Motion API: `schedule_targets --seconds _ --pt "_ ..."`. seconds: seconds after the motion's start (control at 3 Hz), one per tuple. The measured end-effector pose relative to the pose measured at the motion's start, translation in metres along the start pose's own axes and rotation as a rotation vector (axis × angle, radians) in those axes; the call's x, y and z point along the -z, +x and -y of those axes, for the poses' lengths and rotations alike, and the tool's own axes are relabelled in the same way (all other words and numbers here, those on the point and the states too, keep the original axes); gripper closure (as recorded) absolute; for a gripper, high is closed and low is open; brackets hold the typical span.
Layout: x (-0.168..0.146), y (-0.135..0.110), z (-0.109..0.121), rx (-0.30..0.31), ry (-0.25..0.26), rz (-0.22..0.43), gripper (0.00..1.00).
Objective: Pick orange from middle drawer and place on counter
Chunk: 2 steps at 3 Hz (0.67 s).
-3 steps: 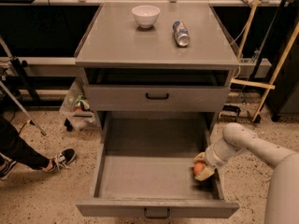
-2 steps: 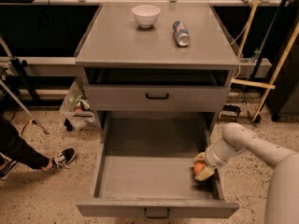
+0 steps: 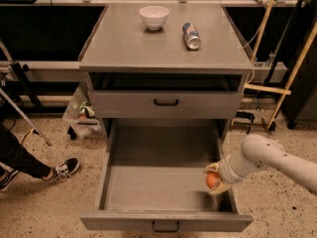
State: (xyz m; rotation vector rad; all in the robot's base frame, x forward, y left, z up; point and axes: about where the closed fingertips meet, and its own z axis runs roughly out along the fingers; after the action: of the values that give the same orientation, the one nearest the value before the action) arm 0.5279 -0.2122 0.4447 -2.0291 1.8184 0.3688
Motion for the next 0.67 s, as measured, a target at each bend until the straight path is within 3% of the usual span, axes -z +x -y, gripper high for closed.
schedule_targets --seconds 0.33,0.67 --pt "0.067 -0.053 -0.005 0.198 0.185 -0.055 1.00" --pt "0.107 -0.142 -0.051 0.342 0.193 -0.053 1.00"
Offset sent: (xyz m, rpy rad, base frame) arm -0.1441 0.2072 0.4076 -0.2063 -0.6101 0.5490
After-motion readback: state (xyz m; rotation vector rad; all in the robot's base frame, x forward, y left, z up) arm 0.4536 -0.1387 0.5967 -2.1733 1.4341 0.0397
